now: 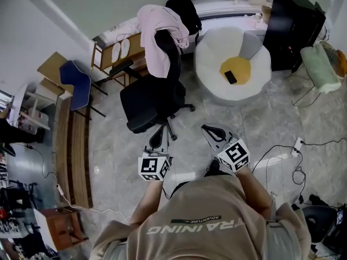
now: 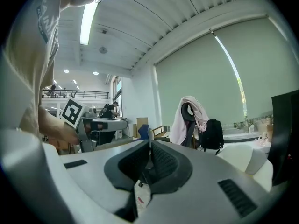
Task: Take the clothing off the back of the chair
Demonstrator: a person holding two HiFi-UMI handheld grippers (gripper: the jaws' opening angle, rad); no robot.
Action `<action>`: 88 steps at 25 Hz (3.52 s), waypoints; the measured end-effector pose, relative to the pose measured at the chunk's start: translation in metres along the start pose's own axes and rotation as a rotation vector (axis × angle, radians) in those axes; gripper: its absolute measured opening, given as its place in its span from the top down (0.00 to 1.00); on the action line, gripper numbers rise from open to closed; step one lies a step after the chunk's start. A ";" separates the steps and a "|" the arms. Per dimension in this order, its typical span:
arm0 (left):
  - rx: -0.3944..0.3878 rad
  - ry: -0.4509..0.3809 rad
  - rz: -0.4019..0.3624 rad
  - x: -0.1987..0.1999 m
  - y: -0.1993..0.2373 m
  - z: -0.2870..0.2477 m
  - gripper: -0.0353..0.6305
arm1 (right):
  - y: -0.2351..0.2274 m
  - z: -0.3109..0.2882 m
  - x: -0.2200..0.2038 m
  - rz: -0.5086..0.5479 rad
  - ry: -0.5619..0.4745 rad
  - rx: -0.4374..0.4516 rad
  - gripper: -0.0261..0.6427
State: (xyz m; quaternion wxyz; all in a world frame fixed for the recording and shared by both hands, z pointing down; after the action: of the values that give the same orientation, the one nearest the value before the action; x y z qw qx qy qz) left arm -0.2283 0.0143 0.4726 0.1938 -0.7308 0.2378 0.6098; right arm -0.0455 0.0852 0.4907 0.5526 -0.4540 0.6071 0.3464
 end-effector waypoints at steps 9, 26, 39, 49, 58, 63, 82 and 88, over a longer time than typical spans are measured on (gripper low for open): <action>-0.025 -0.008 0.010 0.017 -0.004 -0.079 0.93 | -0.064 -0.016 0.003 -0.011 0.037 -0.038 0.91; -0.062 -0.110 -0.021 0.052 0.069 -0.267 0.93 | -0.217 -0.127 0.057 0.085 -0.009 -0.179 0.91; 0.097 -0.041 0.033 0.051 0.099 -0.358 0.93 | -0.332 -0.210 0.074 0.062 -0.035 -0.057 0.91; 0.379 -0.050 0.086 0.071 0.105 -0.433 0.93 | -0.435 -0.259 0.101 0.123 -0.047 0.171 0.91; 0.489 -0.017 0.139 0.065 0.108 -0.447 0.93 | -0.458 -0.273 0.091 0.082 -0.005 0.256 0.91; 0.535 -0.021 0.190 0.051 0.110 -0.446 0.92 | -0.452 -0.281 0.091 0.086 0.012 0.302 0.91; 0.613 -0.061 0.276 0.026 0.182 -0.481 0.45 | -0.456 -0.296 0.104 0.142 0.009 0.299 0.91; 0.648 -0.108 0.238 0.038 0.211 -0.508 0.45 | -0.465 -0.306 0.105 0.147 0.010 0.266 0.91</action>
State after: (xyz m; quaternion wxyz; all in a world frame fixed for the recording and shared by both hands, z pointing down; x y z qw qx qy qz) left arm 0.0595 -0.4524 0.5283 0.3556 -0.5651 0.4922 0.5585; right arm 0.2822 -0.3759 0.4706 0.5779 -0.3331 0.6819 0.3002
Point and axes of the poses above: the fingertips, and each gripper's own axes: z backward along the fingers, y to its left, x out of its top, the point moved 5 cm from there along z, backward along the fingers, and after that the axes turned 9 degrees about -x, right-handed, at the moved point
